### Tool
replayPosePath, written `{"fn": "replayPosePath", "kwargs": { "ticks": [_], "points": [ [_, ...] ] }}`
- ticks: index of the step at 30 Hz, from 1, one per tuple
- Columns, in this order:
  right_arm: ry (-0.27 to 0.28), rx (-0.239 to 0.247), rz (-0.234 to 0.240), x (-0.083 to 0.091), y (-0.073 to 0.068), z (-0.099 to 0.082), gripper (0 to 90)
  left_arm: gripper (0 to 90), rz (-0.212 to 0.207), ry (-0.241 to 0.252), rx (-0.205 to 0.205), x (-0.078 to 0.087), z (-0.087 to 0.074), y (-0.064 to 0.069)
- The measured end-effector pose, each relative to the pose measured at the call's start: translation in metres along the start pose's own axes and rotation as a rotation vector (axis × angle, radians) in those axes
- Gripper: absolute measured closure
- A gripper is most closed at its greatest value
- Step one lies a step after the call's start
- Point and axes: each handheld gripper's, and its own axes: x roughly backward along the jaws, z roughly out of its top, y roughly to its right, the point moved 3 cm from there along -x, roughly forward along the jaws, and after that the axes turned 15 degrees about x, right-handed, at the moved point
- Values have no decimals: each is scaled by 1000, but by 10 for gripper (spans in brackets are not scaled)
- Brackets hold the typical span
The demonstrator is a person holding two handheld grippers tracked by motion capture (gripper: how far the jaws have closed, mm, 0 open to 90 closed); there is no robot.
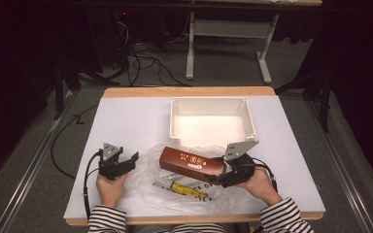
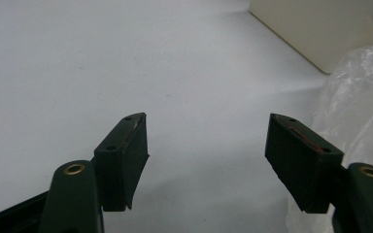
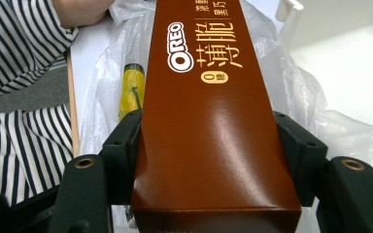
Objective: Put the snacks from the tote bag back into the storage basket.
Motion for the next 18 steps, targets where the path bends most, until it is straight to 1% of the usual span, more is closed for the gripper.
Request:
{"fn": "replayPosePath", "kwargs": {
  "ticks": [4, 7, 12, 15, 18],
  "points": [
    [9, 6, -17, 6, -1, 2, 386, 321, -3, -1, 0, 0, 0, 0],
    [24, -14, -31, 9, 1, 1, 386, 321, -4, -2, -1, 0, 0, 0],
    [19, -24, -33, 10, 5, 0, 386, 321, -2, -2, -1, 0, 0, 0],
    [32, -19, -40, 13, 5, 1, 386, 321, -3, -2, 1, 0, 0, 0],
    [47, -26, -47, 15, 8, 1, 386, 321, -1, -4, -1, 0, 0, 0]
  ]
}}
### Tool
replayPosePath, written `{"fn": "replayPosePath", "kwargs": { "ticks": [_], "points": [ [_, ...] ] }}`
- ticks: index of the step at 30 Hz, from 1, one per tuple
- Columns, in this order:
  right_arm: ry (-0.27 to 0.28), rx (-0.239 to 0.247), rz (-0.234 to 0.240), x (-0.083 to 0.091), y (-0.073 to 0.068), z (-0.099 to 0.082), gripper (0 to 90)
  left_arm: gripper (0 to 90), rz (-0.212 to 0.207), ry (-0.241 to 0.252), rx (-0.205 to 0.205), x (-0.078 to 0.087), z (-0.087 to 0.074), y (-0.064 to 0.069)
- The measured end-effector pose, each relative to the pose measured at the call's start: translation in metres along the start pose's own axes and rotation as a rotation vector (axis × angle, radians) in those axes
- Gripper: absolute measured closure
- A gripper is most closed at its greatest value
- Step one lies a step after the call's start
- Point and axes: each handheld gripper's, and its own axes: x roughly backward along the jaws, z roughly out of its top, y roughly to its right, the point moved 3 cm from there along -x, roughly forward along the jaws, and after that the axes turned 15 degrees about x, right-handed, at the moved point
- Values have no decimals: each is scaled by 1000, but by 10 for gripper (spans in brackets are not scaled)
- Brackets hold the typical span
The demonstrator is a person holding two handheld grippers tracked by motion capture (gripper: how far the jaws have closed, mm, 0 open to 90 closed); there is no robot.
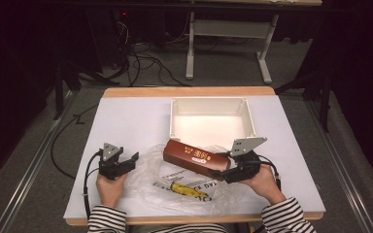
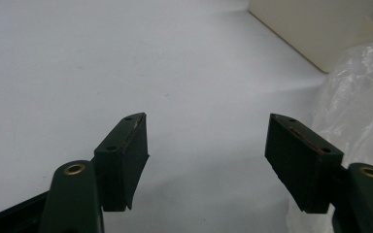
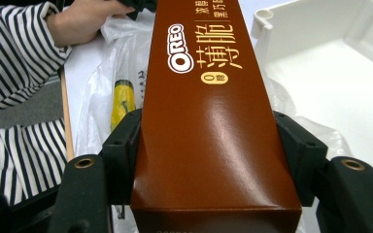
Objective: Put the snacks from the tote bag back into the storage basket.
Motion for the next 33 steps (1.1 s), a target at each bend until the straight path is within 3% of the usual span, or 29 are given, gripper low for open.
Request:
{"fn": "replayPosePath", "kwargs": {
  "ticks": [9, 25, 33],
  "points": [
    [10, -29, -34, 9, 11, -2, 386, 321, 5, -1, 0, 0, 0, 0],
    [-15, -30, -82, 21, 23, 2, 390, 321, 4, -2, 3, 0, 0, 0],
    [-12, -70, -130, 29, 35, -3, 390, 320, 4, 0, -2, 0, 0, 0]
  ]
}}
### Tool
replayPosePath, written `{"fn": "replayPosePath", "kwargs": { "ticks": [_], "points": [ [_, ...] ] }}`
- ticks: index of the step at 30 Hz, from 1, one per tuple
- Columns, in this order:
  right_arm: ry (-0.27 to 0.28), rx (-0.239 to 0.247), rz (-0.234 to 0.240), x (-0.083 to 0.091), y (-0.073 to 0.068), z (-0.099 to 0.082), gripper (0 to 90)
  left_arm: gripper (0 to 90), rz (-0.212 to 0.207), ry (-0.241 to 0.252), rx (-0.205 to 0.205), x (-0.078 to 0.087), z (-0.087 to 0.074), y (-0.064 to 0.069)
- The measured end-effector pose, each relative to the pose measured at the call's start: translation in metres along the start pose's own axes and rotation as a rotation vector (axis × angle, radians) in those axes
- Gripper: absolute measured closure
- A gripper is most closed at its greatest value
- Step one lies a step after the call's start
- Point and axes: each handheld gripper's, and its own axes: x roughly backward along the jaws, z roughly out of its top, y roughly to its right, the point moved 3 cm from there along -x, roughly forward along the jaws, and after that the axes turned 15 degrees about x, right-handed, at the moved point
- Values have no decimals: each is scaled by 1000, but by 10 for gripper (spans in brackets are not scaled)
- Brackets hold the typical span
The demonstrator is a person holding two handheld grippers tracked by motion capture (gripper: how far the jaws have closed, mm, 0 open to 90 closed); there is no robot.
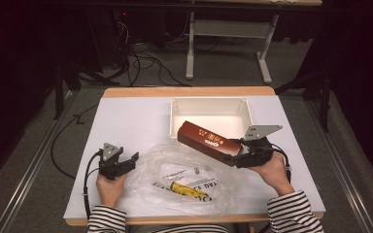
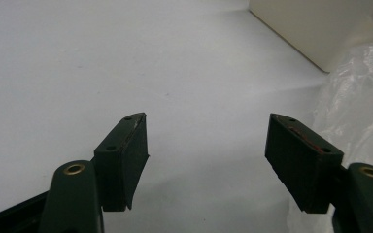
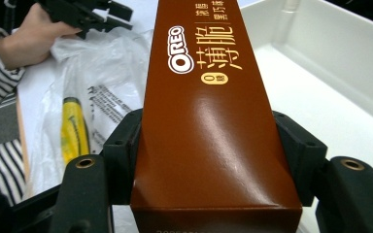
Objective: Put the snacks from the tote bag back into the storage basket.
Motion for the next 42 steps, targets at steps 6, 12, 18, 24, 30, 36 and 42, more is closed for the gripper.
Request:
{"fn": "replayPosePath", "kwargs": {
  "ticks": [6, 12, 18, 24, 30, 36, 42],
  "points": [
    [-6, -27, -47, 2, 11, 1, 389, 321, 2, -1, -2, 0, 0, 0],
    [-1, -48, -65, 0, 19, 2, 389, 322, 0, -14, -3, -1, 0, 0],
    [-6, -71, -82, -5, 29, 4, 388, 322, 1, -7, -5, -1, 0, 1],
    [-1, -74, -98, -7, 34, 8, 389, 325, -6, -12, 7, -1, 0, 0],
    [-40, -76, -84, -23, 40, 5, 389, 325, -6, -21, 4, -2, 1, -1],
    [-43, -118, -87, -35, 51, 0, 388, 325, -4, -24, 1, -2, 0, 0],
    [-47, -140, -105, -39, 55, -1, 387, 324, -1, -17, 1, -2, 0, 0]
  ]
}}
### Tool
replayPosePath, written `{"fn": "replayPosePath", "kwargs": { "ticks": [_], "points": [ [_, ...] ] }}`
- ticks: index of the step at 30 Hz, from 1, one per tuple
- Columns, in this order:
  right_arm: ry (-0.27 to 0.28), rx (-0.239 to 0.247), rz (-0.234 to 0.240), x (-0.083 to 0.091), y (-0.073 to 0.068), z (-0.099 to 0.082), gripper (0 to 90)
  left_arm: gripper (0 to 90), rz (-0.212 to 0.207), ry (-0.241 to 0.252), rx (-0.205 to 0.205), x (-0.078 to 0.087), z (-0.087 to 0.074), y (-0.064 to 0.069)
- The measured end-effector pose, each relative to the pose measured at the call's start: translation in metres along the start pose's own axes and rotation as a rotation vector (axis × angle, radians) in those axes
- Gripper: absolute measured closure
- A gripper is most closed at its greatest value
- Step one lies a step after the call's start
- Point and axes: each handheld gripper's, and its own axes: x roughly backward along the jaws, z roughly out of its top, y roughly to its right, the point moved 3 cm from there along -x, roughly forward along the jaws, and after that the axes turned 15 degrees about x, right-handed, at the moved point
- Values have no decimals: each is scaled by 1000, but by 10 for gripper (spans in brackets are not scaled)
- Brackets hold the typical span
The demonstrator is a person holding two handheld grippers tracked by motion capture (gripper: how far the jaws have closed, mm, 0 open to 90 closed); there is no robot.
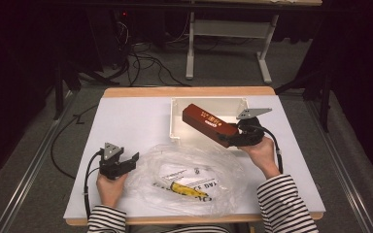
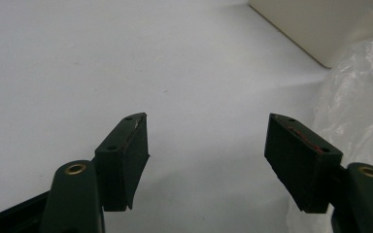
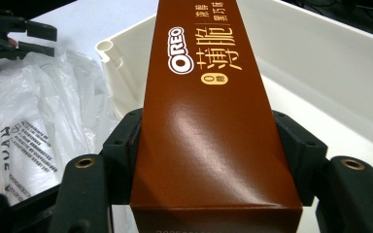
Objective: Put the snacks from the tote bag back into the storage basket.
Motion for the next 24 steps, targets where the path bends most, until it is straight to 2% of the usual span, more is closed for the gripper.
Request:
{"fn": "replayPosePath", "kwargs": {
  "ticks": [6, 9, 12, 15, 24],
  "points": [
    [-28, -15, -6, -11, 5, -2, 387, 326, -1, -6, 1, -1, 0, 0],
    [-33, -23, 0, -18, 6, -3, 388, 332, 1, -26, -2, -2, 0, 0],
    [-53, -46, -2, -26, 8, -6, 388, 329, 10, -19, -4, -2, 0, 0],
    [-81, -47, -23, -31, 10, -8, 388, 322, 13, -9, -10, -1, 0, 1],
    [-114, -96, -34, -42, 19, -17, 386, 322, 8, -2, -2, 0, 0, 0]
  ]
}}
